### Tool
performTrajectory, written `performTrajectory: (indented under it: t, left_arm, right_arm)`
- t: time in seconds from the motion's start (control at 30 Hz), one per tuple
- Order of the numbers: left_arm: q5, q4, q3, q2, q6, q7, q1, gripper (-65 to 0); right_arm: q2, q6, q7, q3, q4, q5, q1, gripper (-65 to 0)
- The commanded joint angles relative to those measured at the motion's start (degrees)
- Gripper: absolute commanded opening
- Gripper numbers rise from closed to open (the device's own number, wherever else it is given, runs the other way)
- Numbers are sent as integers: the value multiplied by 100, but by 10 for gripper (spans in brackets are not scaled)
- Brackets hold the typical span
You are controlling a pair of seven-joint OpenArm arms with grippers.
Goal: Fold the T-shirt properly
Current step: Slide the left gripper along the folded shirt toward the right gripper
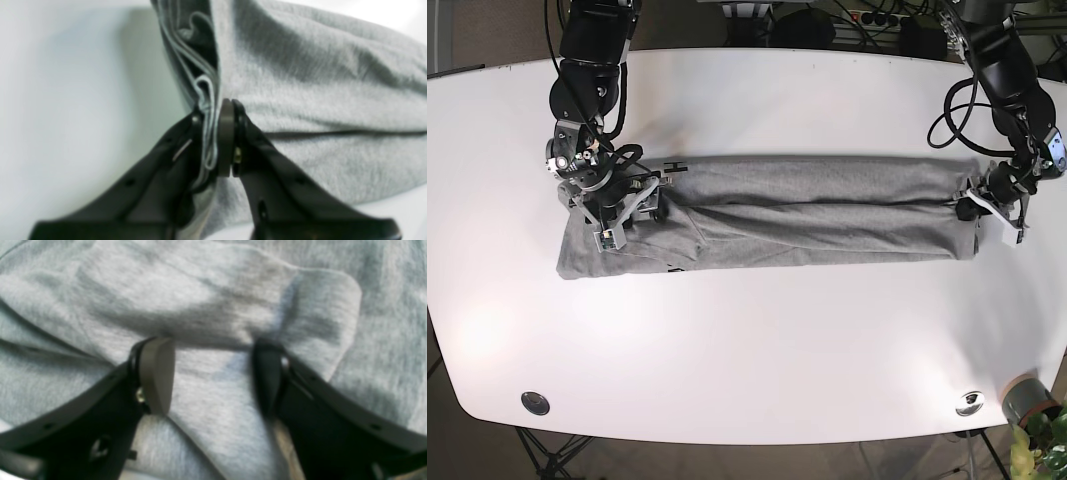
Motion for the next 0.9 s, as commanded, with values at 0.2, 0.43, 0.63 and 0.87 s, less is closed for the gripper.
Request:
performTrajectory:
  t: [0.2,0.43,0.63,0.87]
  left_arm:
    - [-138,2161,292,-60,269,-136,500,-644]
    - [-112,3699,1057,486,339,-128,1001,-644]
    - [-120,4016,1936,837,814,-128,1027,-643]
    - [-85,3998,2560,1479,1245,-128,843,-640]
  right_arm:
    - [8,-28,-93,9,63,-22,44,-279]
    - [8,-28,-93,9,63,-22,35,-279]
    - [8,-28,-93,1,107,-22,52,-279]
    - [8,-28,-93,1,142,-22,61,-279]
